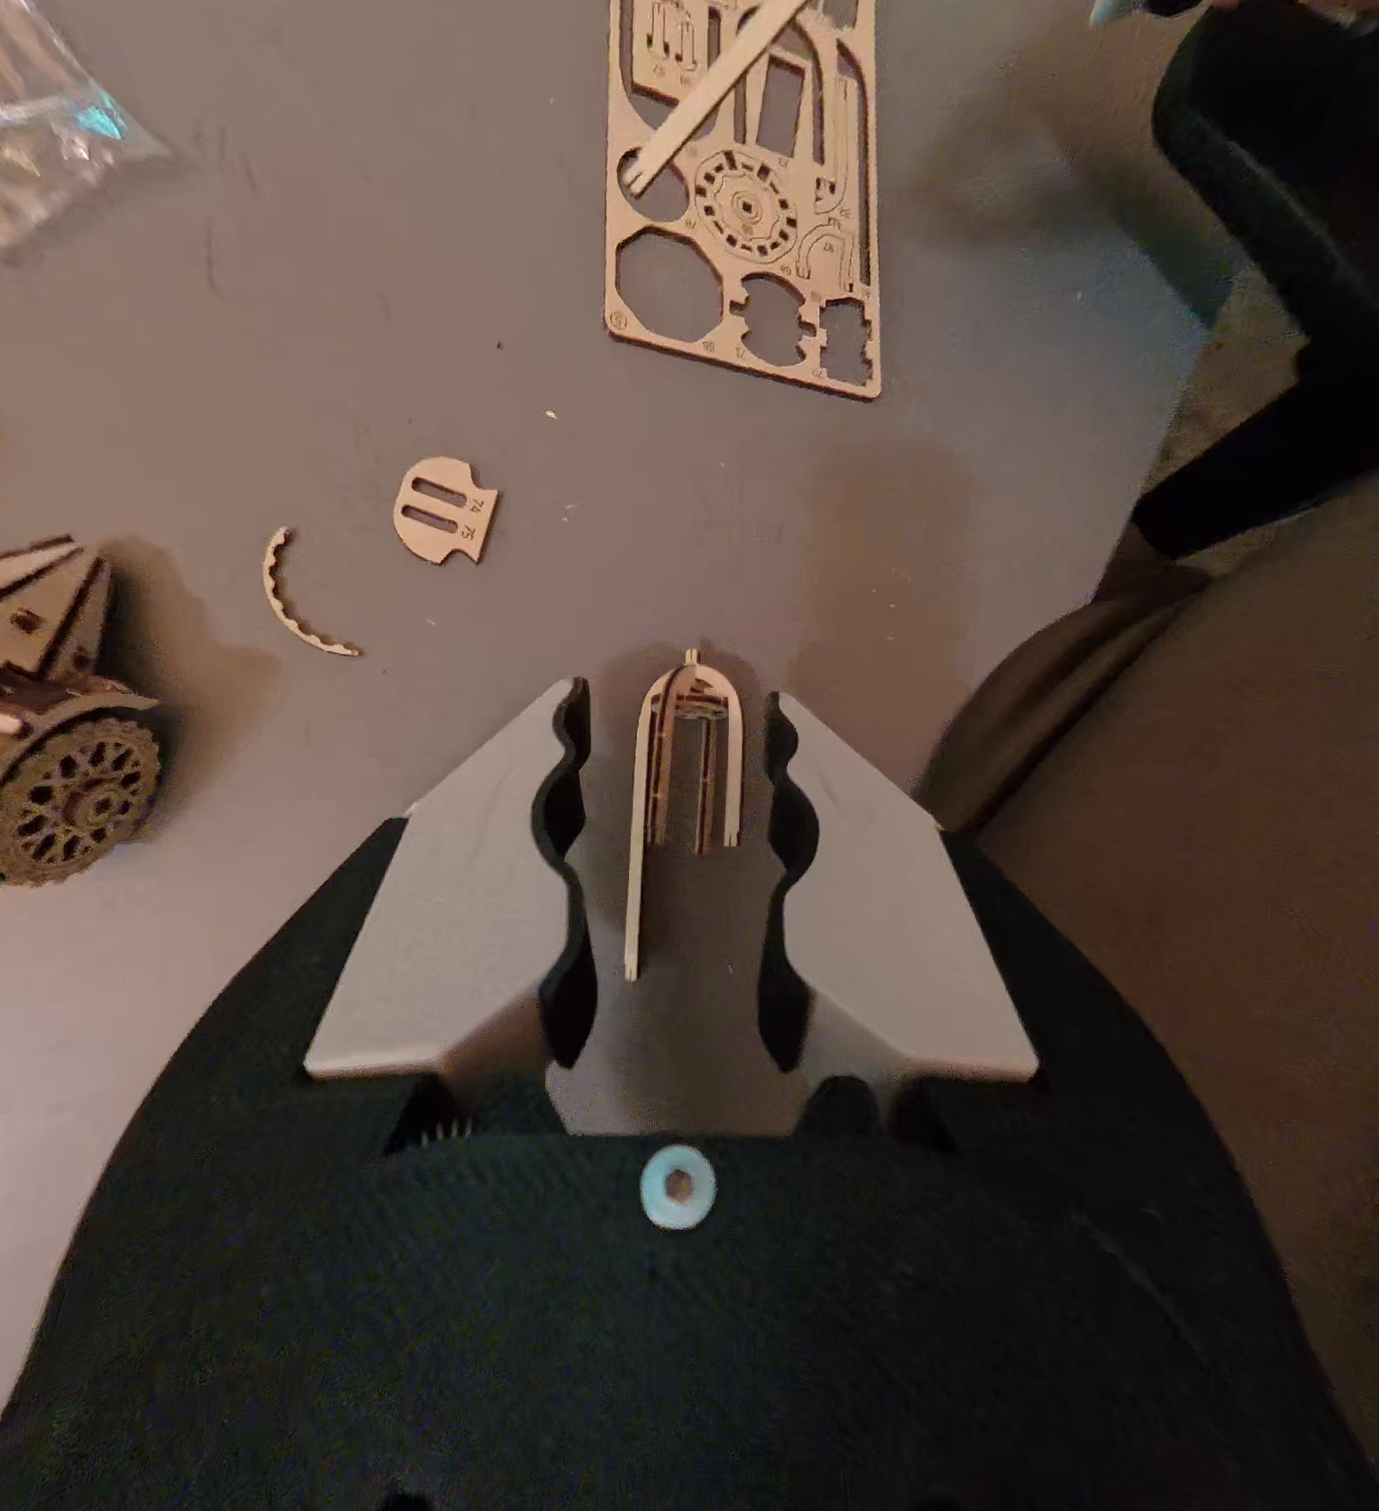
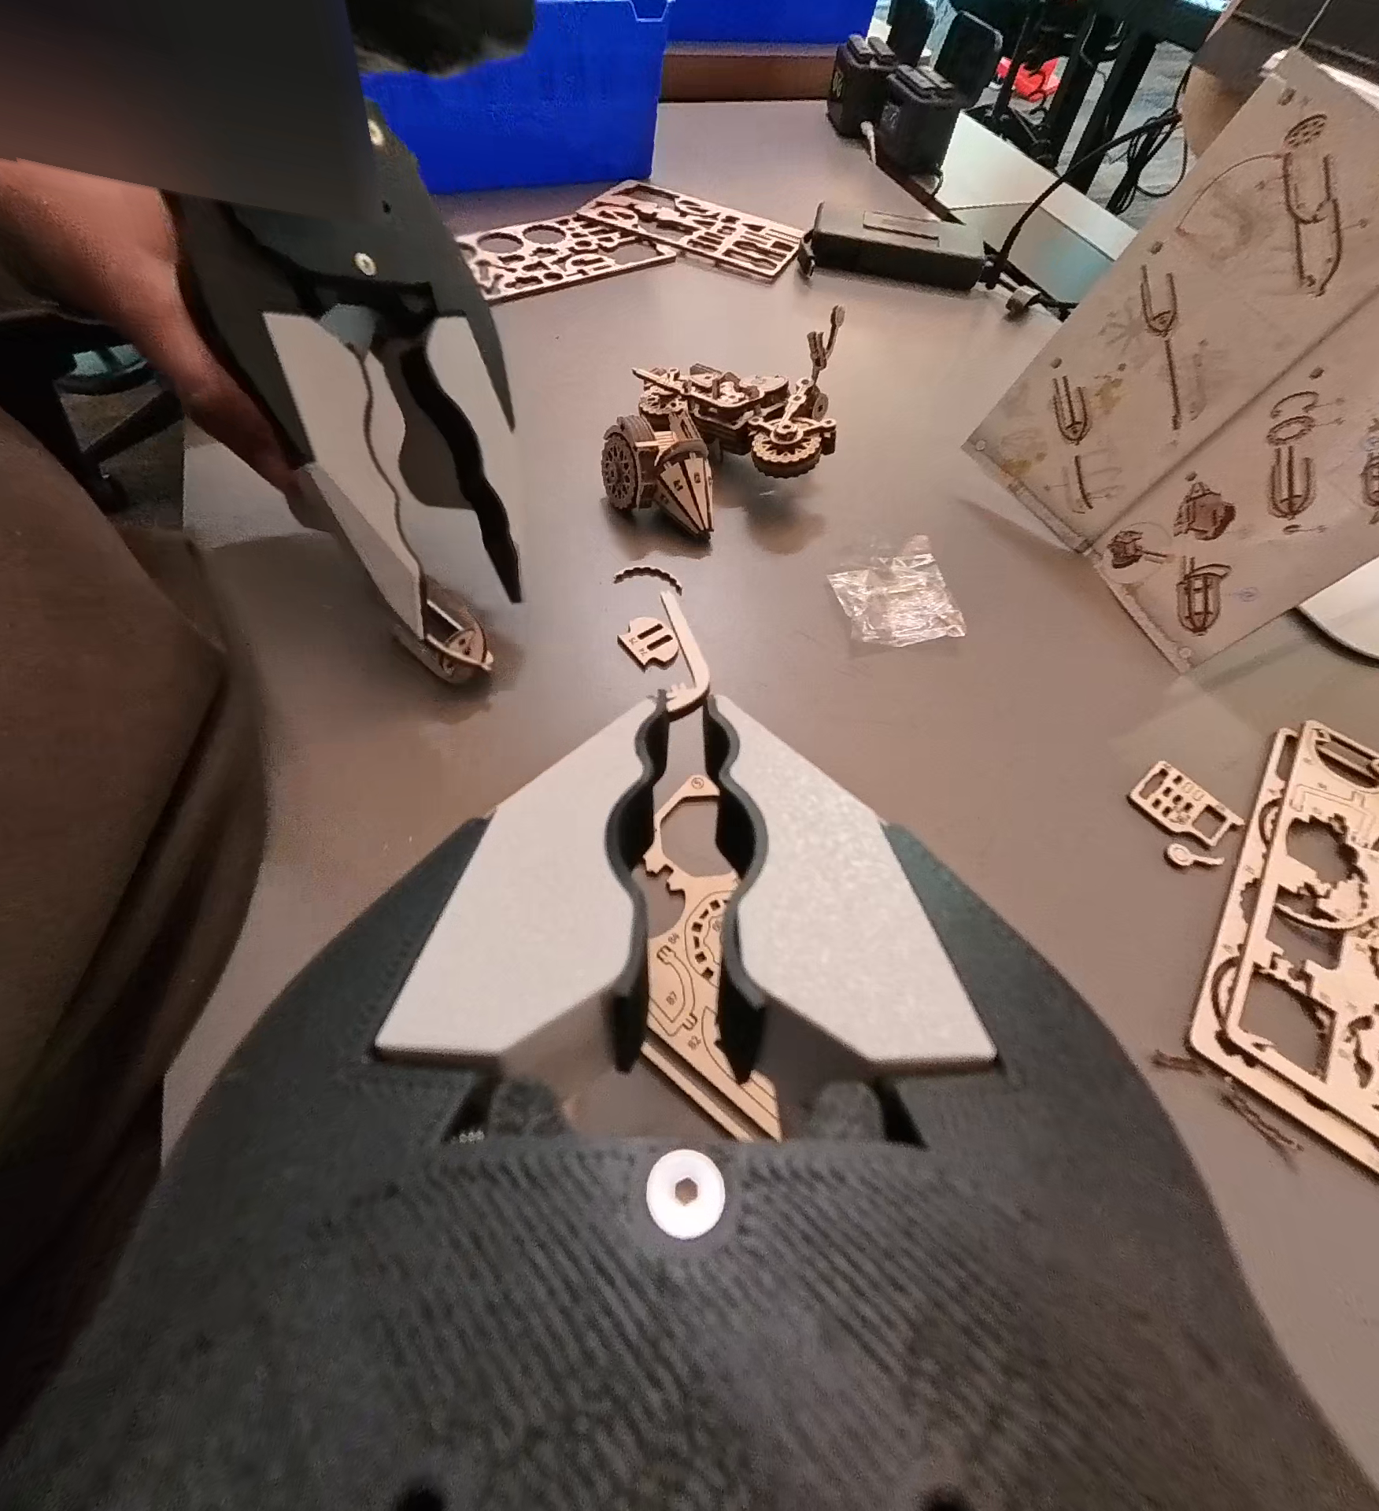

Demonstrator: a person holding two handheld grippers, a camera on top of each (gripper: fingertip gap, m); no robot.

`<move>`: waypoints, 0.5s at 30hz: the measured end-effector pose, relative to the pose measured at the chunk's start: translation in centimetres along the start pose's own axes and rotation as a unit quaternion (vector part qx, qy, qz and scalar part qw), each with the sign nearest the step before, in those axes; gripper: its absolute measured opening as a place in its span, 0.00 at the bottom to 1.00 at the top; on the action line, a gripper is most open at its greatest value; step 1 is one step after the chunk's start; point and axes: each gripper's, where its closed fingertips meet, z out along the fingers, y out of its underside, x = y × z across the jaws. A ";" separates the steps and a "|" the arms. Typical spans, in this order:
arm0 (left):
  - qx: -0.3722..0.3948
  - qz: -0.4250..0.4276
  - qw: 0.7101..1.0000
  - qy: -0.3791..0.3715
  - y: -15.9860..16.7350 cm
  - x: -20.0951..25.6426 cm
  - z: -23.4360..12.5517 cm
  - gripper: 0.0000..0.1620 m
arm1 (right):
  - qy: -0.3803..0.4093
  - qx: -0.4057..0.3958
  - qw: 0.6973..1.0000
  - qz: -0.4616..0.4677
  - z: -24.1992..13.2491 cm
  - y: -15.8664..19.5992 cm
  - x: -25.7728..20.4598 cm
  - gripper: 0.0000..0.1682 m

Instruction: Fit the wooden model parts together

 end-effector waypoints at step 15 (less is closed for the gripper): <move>-0.020 0.127 0.978 -0.163 1.7 -0.3 0.7 0.17 | -0.003 0.004 1.000 -0.011 -0.1 -0.5 -0.5 0.03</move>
